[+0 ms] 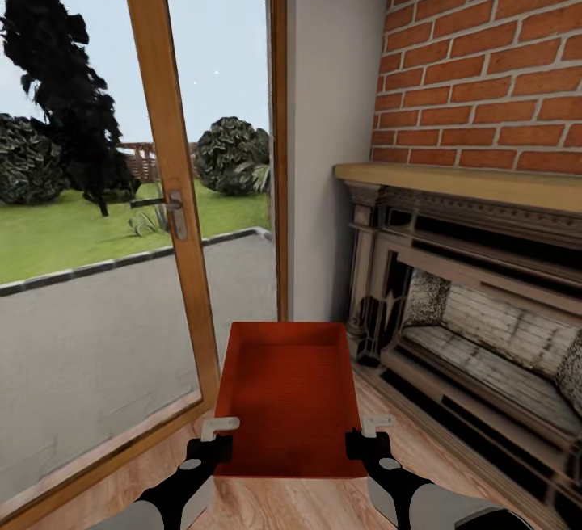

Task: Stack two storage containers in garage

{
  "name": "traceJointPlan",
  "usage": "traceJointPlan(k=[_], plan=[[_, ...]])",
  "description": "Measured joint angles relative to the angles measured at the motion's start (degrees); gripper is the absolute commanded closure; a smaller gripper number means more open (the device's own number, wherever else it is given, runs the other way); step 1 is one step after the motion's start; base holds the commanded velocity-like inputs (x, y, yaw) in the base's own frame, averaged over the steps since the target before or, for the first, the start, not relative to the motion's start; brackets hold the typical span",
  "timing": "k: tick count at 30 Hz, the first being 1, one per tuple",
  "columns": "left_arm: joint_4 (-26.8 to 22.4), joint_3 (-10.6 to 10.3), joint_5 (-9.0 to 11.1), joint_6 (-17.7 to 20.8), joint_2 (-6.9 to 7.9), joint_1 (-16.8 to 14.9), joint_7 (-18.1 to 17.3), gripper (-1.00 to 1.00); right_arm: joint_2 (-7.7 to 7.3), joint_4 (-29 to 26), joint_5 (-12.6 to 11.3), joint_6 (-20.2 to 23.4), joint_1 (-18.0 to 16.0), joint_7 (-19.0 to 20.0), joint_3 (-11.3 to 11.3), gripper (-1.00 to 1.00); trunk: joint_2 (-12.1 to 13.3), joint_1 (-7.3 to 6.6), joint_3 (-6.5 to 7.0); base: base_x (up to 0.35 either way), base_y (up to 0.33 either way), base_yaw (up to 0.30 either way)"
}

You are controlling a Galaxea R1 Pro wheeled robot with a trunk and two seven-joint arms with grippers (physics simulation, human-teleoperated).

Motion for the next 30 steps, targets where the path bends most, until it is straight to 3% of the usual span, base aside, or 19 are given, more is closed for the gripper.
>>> traceJointPlan(k=[23,30], plan=[[-0.04,-0.06,0.01,0.00,0.02,0.00,0.04,1.00,0.04,0.03,-0.19,-0.07,0.00,-0.06,0.16,1.00,0.00,0.00,0.01,0.000,0.000,0.000],[-0.01,-0.05,0.01,0.00,0.01,-0.01,0.04,1.00,0.05,0.03,-0.30,-0.09,0.00,-0.07,0.26,1.00,0.00,0.00,0.14,0.000,0.000,-0.161]])
